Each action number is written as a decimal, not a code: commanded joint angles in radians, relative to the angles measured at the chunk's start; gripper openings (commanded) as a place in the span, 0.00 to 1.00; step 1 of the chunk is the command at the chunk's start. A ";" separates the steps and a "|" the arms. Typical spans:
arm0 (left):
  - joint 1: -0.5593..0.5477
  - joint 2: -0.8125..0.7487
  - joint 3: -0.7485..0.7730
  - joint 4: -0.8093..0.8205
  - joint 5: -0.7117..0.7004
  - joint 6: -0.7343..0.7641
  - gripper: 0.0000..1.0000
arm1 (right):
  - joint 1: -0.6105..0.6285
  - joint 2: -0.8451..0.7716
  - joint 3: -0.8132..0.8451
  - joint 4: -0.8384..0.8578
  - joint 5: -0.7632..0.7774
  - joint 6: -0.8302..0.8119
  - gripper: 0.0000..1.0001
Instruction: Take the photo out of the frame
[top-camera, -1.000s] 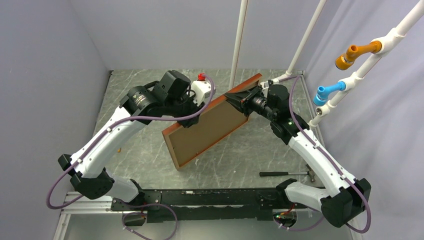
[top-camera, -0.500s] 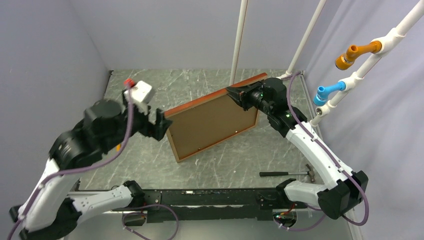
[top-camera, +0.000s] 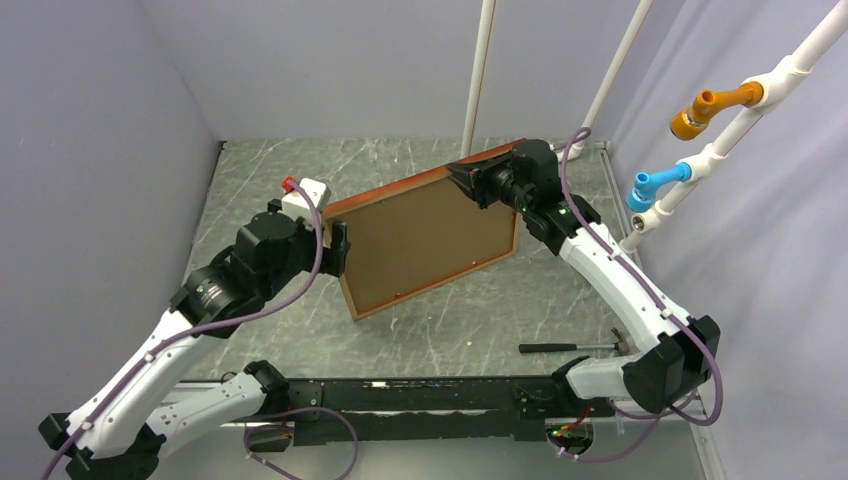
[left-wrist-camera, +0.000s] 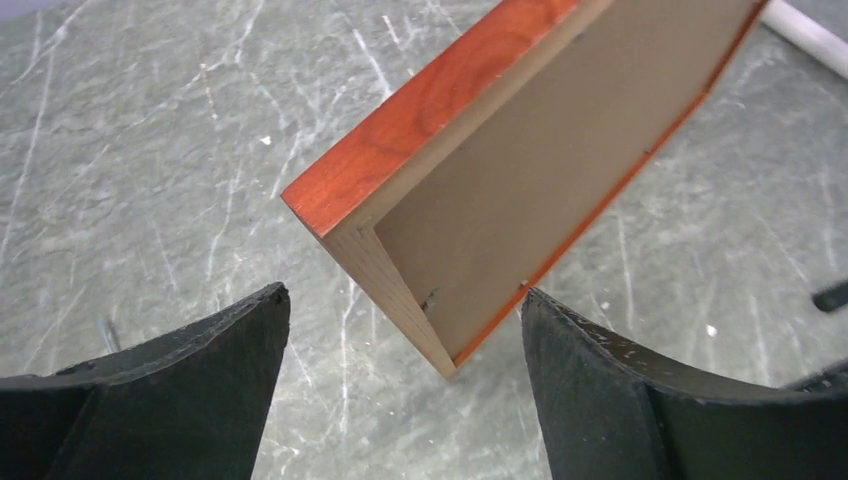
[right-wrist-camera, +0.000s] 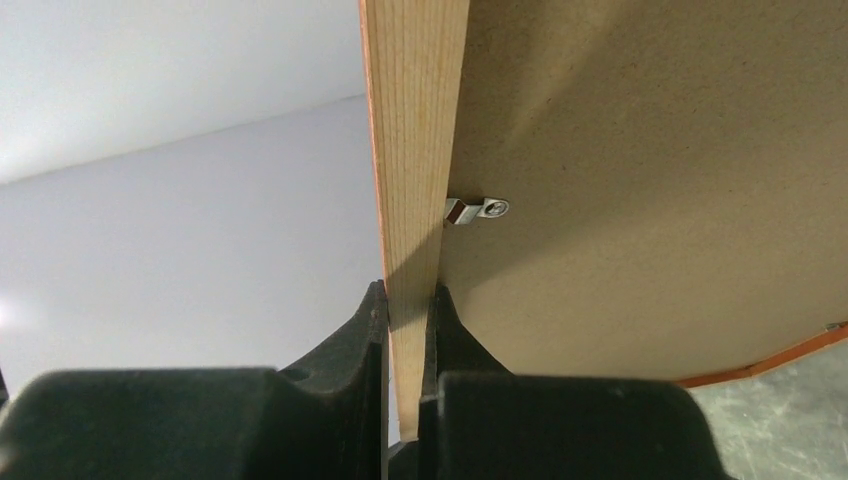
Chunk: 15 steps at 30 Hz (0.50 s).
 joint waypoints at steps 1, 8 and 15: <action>0.070 0.022 -0.044 0.170 -0.018 -0.014 0.81 | -0.007 0.055 0.034 -0.125 0.066 0.024 0.00; 0.139 0.087 -0.118 0.266 -0.041 -0.032 0.61 | -0.007 0.145 0.103 -0.162 0.105 0.028 0.00; 0.149 0.087 -0.105 0.217 -0.046 -0.107 0.62 | -0.009 0.258 0.183 -0.223 0.175 0.043 0.00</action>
